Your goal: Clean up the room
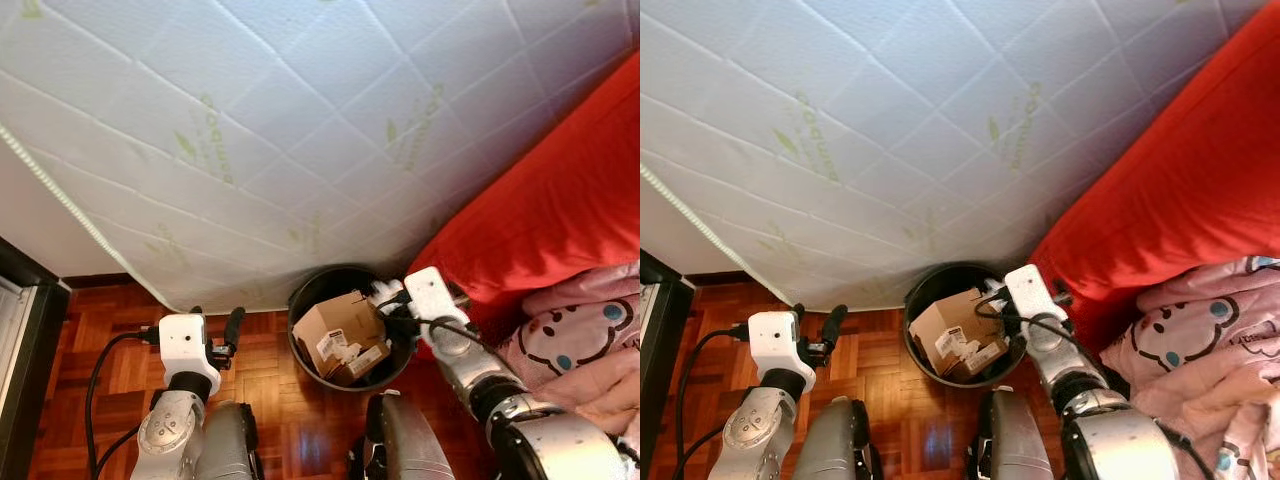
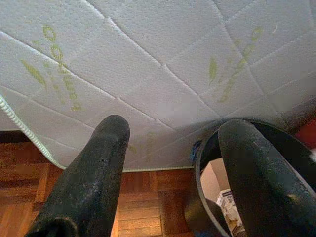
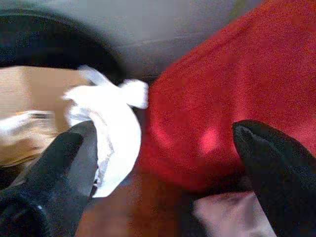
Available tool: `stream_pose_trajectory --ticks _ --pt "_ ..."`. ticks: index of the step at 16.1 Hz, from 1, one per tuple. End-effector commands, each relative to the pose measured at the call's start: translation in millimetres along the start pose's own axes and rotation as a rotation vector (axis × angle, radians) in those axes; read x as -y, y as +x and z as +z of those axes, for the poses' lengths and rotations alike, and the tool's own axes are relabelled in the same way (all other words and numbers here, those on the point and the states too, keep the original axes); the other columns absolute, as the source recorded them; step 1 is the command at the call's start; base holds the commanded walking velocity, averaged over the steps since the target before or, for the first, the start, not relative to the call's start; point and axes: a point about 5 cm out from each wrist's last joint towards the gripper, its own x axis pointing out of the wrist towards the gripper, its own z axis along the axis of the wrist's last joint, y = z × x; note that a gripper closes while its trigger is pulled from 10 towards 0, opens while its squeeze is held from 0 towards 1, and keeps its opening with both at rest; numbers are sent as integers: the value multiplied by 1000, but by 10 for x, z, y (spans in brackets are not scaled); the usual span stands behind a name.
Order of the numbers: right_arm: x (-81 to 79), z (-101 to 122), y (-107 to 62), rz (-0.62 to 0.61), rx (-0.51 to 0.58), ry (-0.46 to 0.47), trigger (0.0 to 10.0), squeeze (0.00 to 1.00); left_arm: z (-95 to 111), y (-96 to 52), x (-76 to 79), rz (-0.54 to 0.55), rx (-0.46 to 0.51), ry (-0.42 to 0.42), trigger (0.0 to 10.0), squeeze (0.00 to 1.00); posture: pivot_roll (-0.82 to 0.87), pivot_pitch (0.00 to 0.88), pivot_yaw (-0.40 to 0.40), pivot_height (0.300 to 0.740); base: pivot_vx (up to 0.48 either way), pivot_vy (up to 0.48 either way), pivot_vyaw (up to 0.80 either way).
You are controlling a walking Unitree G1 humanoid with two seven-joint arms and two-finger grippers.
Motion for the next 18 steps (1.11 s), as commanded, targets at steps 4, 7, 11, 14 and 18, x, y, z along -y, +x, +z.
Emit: stream_pose_trajectory --ticks 4,7,11,14,18 --pt "-153 -89 -28 78 -22 38 10000 0 -55 -29 -10 5 -33 -5 10000 0 17 267 -61 628 0 0 0" --pt "-180 -148 -34 102 -95 266 10000 0 -50 -27 -16 6 -31 -4 10000 0 23 265 -62 628 0 0 0" --pt "-255 -221 -55 144 -160 496 10000 0 -52 -29 -13 4 -33 -4 10000 0 18 269 -61 628 0 0 0" --pt "-141 -165 -36 85 -70 234 10000 0 -51 -31 -14 5 -34 -2 10000 0 19 271 -60 628 0 0 0" --pt "-112 -164 -52 110 23 378 10000 0 -75 -16 -25 11 -43 1 10000 0 13 262 -62 628 0 0 0"
